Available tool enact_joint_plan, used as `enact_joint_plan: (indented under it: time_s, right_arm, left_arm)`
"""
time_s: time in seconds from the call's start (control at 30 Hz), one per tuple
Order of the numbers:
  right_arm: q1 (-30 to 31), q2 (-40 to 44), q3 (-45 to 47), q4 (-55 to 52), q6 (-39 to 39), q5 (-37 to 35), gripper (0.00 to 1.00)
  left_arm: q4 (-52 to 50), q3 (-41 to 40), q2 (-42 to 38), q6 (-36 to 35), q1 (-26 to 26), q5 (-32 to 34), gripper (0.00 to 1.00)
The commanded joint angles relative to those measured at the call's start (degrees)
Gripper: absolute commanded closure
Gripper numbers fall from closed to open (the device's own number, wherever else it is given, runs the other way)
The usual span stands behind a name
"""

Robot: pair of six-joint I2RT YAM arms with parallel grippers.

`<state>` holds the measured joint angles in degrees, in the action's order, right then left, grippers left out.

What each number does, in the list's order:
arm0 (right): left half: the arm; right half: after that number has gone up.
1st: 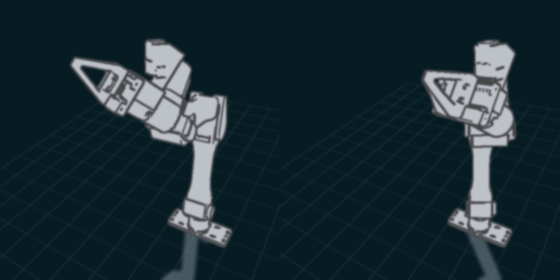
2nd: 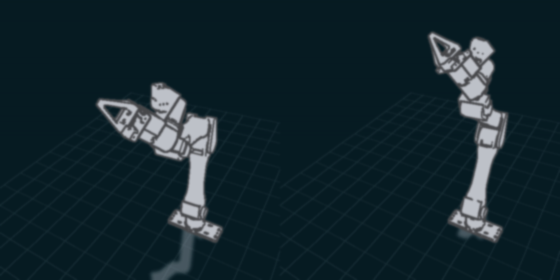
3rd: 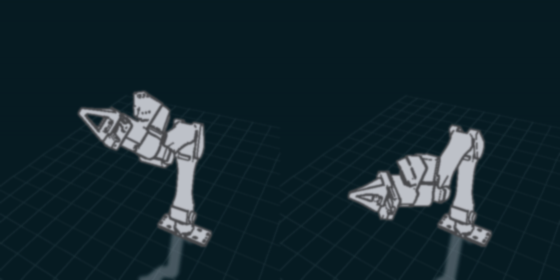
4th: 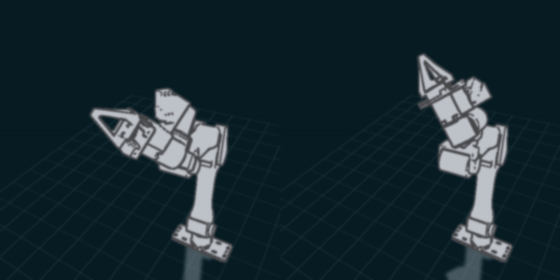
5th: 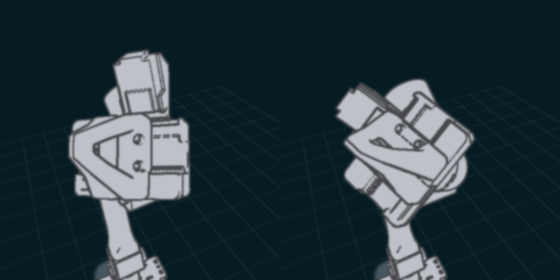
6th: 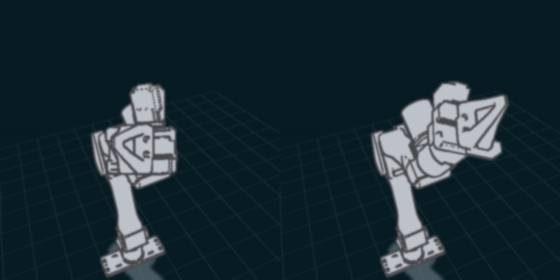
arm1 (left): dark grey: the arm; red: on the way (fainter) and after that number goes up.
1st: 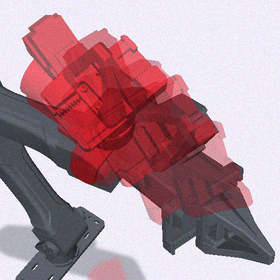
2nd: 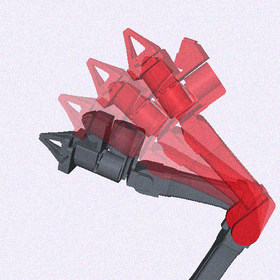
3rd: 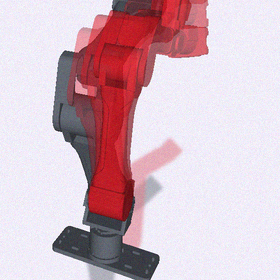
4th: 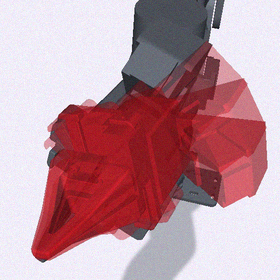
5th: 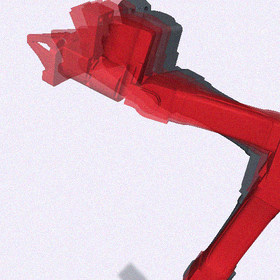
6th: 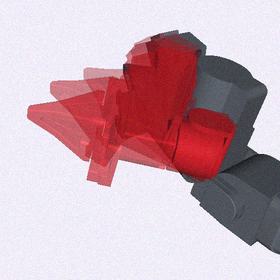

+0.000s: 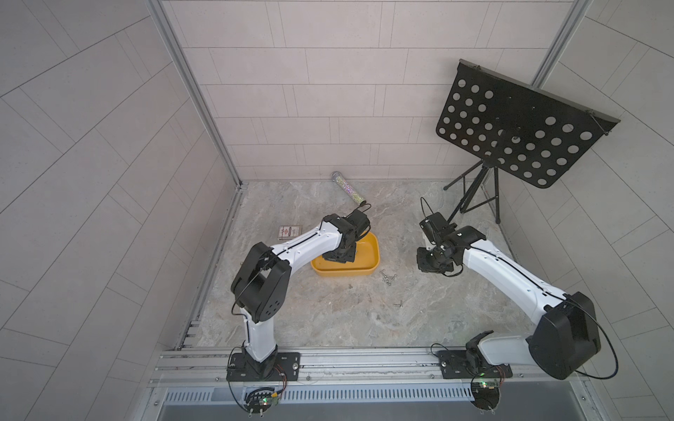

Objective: Put the screws on the desktop into the storage box
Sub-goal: Place the screw in the storage box.

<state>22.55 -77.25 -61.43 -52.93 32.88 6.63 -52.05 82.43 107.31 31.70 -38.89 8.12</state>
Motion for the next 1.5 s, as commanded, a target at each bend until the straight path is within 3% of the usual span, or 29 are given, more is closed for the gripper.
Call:
enact_joint_plan:
  time_s: [0.0, 0.13, 0.43, 0.63, 1.0, 1.47]
  right_arm:
    - [-0.2, -0.8, -0.4, -0.2, -0.9, -0.4, 0.73]
    - [-0.2, -1.2, -0.2, 0.1, -1.0, 0.0, 0.73]
    - [-0.1, -1.9, -0.4, 0.3, -1.2, 0.5, 0.73]
    - [-0.1, -1.4, -0.6, -0.4, -1.3, 0.4, 0.73]
    - [1.7, -0.7, 0.7, -1.3, -0.8, 1.5, 0.72]
    - [9.2, -1.3, 6.0, 0.9, 4.0, 2.9, 0.7]
  left_arm:
    - [0.0, 2.4, 1.6, -2.1, 1.1, -0.6, 0.95]
    - [-0.2, 3.2, 3.3, -3.0, 2.2, -0.8, 0.92]
    - [-0.5, 3.1, 3.0, -4.0, 2.7, -0.3, 0.72]
    - [-1.7, 3.1, 1.1, -4.5, 2.8, 0.4, 0.68]
    - [-5.8, -0.9, -13.5, -5.3, 4.4, 2.2, 0.56]
    - [-5.3, -16.8, -29.9, -7.8, 16.6, 0.2, 0.54]
